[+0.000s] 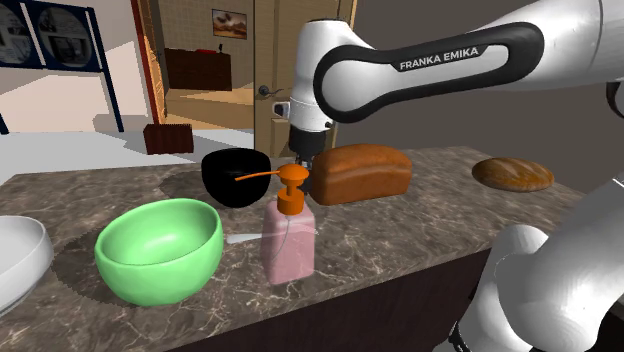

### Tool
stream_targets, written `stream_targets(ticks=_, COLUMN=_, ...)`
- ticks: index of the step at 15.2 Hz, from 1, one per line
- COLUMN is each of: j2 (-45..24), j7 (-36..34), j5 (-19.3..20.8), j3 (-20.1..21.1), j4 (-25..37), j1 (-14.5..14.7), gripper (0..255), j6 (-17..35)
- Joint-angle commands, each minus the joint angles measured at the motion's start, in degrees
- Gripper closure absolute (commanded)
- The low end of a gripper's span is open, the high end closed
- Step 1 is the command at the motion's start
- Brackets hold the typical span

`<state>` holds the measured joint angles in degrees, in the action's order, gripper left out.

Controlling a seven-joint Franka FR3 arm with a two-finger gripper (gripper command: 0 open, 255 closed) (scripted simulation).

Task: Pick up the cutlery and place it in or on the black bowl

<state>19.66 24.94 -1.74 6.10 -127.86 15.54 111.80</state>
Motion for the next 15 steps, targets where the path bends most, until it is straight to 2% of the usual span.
stream_targets(ticks=1, j2=-2.1, j7=2.3, j5=-1.0, j3=0.7, j4=1.0, j1=1.5, gripper=0, j6=1.4)
stream_targets(ticks=8, j2=-9.8, j7=9.5, j5=-4.1, j3=3.7, j4=6.1, j1=6.3, gripper=0, j6=5.0)
stream_targets(ticks=15, j2=-11.6, j7=9.6, j5=-4.1, j3=4.2, j4=3.3, j1=6.6, gripper=0, j6=9.7)
